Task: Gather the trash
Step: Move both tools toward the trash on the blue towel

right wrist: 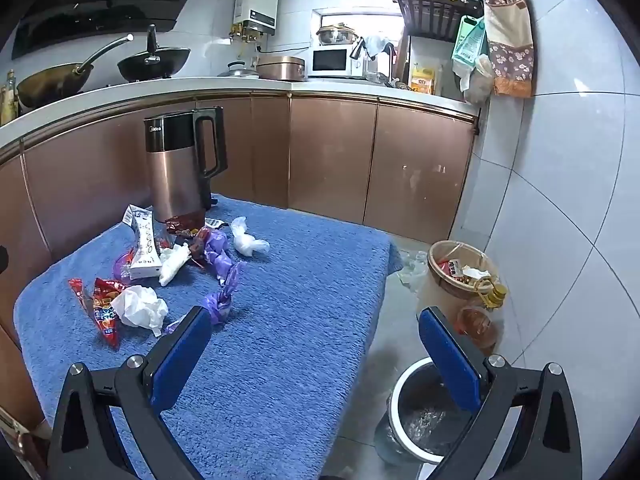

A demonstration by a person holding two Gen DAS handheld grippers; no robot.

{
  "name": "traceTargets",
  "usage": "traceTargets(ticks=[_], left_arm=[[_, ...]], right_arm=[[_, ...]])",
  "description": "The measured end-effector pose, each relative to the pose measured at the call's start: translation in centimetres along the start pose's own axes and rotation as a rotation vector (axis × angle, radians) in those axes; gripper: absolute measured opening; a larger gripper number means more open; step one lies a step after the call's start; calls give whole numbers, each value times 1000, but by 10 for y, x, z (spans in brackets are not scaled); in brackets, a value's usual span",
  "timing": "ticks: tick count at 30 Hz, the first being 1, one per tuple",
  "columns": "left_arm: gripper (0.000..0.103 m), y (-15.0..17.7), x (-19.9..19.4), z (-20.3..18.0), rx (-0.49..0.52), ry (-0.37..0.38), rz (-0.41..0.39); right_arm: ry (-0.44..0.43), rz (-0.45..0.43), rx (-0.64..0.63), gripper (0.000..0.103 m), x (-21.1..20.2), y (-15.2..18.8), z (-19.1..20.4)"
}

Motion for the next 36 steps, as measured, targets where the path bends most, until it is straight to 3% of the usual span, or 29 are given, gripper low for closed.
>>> traceTargets(ticks=[36], left_arm=[[69,-7,-17,-31,85,7,1]], right_arm=[[40,-27,79,103,-17,1,-42]])
Point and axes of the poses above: each gripper's, at about its wrist camera, not at the fingertips, and x roughly the way its jaws point, z to its left, y to its underside, the point moved 1 cm from there along x, roughly the way its jaws point, and after that the axes turned 14 degrees about x, right-handed, at the moved point
